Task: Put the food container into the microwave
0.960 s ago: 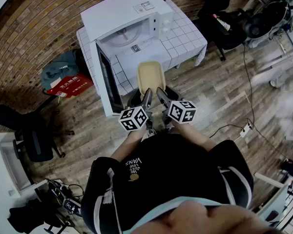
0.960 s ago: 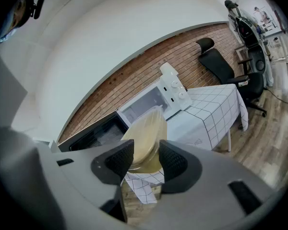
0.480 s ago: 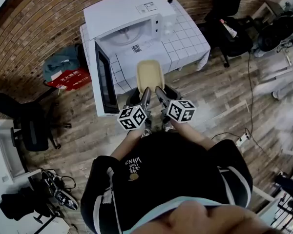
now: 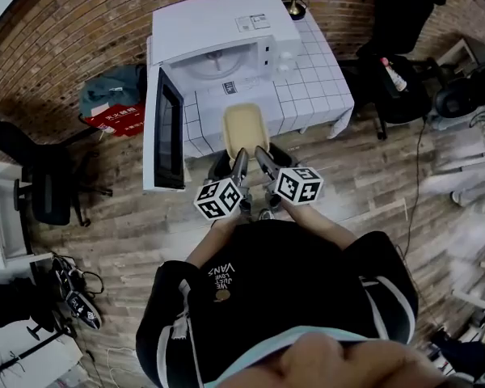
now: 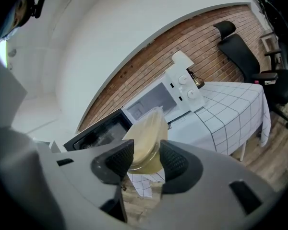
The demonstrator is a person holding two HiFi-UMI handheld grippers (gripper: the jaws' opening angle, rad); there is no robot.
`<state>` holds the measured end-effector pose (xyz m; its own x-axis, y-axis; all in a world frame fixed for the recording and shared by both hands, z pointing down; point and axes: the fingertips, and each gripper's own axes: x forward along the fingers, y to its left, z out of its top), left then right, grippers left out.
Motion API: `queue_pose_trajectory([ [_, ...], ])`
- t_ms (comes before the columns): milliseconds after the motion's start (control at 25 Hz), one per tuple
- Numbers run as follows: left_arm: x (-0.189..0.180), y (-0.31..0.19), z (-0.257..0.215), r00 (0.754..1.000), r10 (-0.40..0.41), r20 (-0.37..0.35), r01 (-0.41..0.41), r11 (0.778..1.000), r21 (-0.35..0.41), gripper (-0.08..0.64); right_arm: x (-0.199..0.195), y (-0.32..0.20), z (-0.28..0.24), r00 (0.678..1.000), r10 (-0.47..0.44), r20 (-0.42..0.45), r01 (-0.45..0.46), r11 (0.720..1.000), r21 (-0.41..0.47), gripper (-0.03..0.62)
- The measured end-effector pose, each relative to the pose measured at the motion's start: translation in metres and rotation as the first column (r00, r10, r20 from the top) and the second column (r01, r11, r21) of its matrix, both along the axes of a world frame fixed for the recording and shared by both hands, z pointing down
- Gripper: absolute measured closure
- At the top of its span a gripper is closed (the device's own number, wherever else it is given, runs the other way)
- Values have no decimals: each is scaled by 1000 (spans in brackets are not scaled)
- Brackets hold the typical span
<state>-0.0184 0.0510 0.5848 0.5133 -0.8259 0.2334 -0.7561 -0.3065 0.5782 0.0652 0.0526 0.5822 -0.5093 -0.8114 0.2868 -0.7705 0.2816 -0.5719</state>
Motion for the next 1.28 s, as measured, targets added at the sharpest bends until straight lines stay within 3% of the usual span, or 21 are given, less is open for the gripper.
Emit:
queue_pose_trajectory([
  [360,-1,-7,5,998,-66,10,66,998,-13,344,0,-13,5,998,-59,6,59,998,-6,431],
  [1280,-29,-122,10,1000,9,16,-8,1000,-20,344,-30,-123,10,1000,-16,-13,15,1000,-28,431],
])
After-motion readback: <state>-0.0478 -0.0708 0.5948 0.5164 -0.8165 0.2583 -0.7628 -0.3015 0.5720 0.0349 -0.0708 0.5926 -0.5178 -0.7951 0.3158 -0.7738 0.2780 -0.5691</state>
